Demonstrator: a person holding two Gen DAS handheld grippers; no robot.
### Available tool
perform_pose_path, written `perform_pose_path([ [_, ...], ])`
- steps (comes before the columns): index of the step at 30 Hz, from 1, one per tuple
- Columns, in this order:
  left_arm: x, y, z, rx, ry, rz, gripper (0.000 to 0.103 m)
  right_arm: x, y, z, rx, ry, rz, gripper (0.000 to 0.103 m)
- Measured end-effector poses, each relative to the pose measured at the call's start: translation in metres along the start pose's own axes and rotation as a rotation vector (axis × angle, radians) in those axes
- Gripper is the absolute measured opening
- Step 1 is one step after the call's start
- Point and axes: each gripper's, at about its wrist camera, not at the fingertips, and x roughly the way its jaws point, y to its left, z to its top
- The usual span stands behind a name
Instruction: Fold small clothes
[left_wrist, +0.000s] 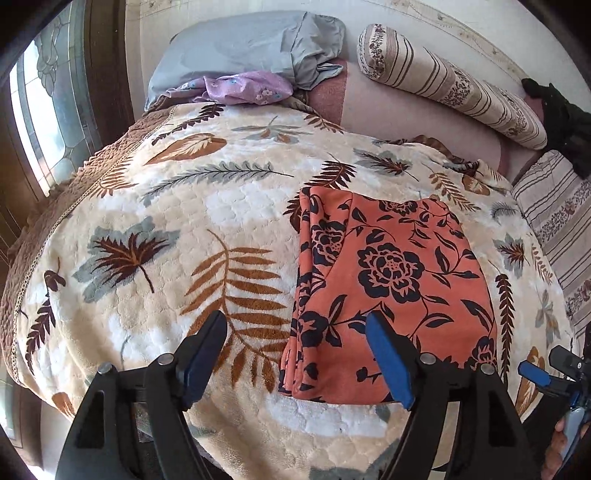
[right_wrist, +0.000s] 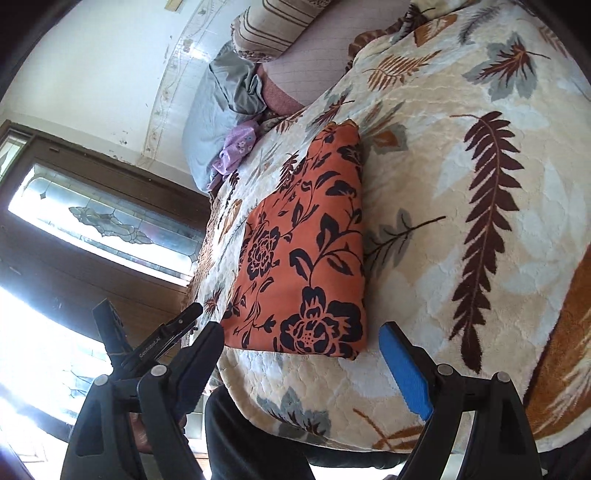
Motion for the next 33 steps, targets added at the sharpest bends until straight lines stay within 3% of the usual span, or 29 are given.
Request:
perform_pose_path([
  [7, 0.005, -0.007, 0.003, 0.032, 0.015, -0.017, 0.08, 0.006, -0.01, 0.007, 0.035, 0.01, -0.008, 0.09],
  [14, 0.026, 0.002, 0.009, -0.039, 0.072, -0.152, 0.085, 0.025, -0.017, 0.028, 0.038, 0.051, -0.025, 0.09],
  [21, 0.073, 0.039, 0.03, -0.27, 0.176, -0.319, 0.085, 0.061, -0.021, 0.072, 0.07, 0.113, -0.038, 0.09],
  [25, 0.097, 0.031, 0.034, -0.226, 0.231, -0.339, 0.085, 0.094, -0.021, 0.093, 0.085, 0.166, -0.022, 0.09],
  [27, 0.117, 0.021, 0.025, -0.18, 0.303, -0.331, 0.085, 0.122, -0.027, 0.093, 0.099, 0.249, -0.068, 0.09],
  [28, 0.123, 0.014, 0.021, -0.14, 0.315, -0.313, 0.085, 0.128, -0.024, 0.093, 0.073, 0.246, -0.073, 0.091],
  [29, 0.12, 0.008, 0.019, -0.097, 0.281, -0.298, 0.083, 0.131, -0.013, 0.093, 0.004, 0.245, -0.078, 0.085],
  [30, 0.117, 0.003, 0.018, -0.067, 0.265, -0.299, 0.075, 0.137, -0.002, 0.091, -0.064, 0.275, -0.101, 0.071],
  [31, 0.117, -0.001, 0.019, -0.062, 0.28, -0.344, 0.05, 0.139, 0.006, 0.089, -0.106, 0.283, -0.143, 0.054],
  [33, 0.11, -0.005, 0.023, -0.058, 0.262, -0.341, 0.038, 0.135, 0.02, 0.09, -0.175, 0.277, -0.165, 0.041],
])
